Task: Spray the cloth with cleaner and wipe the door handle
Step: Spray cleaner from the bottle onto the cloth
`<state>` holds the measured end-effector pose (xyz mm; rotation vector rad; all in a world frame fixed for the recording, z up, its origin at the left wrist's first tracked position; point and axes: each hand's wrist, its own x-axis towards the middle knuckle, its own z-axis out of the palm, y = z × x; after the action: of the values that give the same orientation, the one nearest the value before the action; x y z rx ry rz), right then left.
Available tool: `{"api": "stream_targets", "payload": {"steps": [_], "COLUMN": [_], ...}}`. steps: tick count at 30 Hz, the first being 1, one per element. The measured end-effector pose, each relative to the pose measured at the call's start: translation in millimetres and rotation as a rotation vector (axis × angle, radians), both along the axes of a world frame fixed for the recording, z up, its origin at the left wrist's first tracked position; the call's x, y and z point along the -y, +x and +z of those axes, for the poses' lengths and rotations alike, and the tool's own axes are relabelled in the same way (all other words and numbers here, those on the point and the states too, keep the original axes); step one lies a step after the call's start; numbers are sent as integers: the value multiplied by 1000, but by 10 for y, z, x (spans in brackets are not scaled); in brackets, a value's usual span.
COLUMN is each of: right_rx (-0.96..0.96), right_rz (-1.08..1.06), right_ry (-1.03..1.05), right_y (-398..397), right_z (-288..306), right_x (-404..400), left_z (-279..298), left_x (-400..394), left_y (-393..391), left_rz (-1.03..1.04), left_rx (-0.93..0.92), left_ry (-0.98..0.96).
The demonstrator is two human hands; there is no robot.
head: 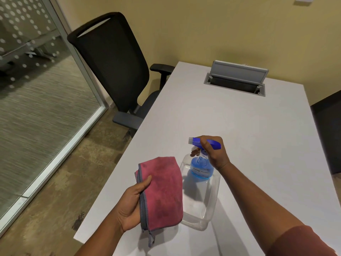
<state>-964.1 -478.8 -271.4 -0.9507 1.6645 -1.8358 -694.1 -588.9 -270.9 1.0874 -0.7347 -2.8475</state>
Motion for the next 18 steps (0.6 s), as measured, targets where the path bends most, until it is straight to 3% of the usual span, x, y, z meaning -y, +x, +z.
{"api": "stream_targets", "payload": {"steps": [9, 18], "right_rx": [-12, -182], "right_rz": [-13, -38], "right_ry": [-2, 267], "right_y": [-86, -169], "right_z": [-94, -129], "right_x": [-208, -479], "left_z": [43, 123], "left_x": [-117, -156], "left_y": [-85, -190], "left_rz": [4, 24], "left_rx": [-5, 29], "left_ry": [11, -23]}}
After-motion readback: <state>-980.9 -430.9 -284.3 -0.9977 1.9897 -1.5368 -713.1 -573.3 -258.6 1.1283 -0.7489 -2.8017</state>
